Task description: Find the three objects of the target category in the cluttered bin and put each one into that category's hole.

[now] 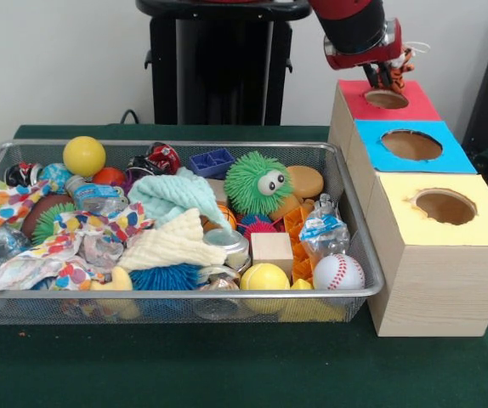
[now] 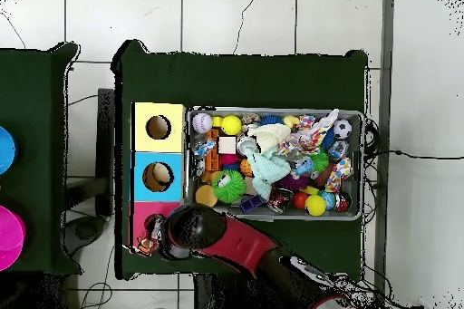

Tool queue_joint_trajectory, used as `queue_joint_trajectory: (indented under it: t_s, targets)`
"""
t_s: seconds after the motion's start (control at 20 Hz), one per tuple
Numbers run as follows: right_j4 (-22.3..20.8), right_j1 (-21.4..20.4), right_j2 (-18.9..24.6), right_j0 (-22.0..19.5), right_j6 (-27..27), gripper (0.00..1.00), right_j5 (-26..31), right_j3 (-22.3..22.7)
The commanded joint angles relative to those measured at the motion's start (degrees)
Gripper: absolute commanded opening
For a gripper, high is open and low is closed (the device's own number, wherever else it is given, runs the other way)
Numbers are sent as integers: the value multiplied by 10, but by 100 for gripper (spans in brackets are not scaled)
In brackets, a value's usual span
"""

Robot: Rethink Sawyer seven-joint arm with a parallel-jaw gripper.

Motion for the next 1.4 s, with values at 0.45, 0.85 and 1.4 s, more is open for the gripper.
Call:
queue_joint_trajectory:
  t_s: [0.45, 0.85, 1.4]
  targets:
    - [16, 8, 36, -25, 66, 0, -15, -101]
    - [6, 14, 31, -29, 57, 0, -11, -113]
    - [-26, 15, -4, 0, 51, 100, 15, -140]
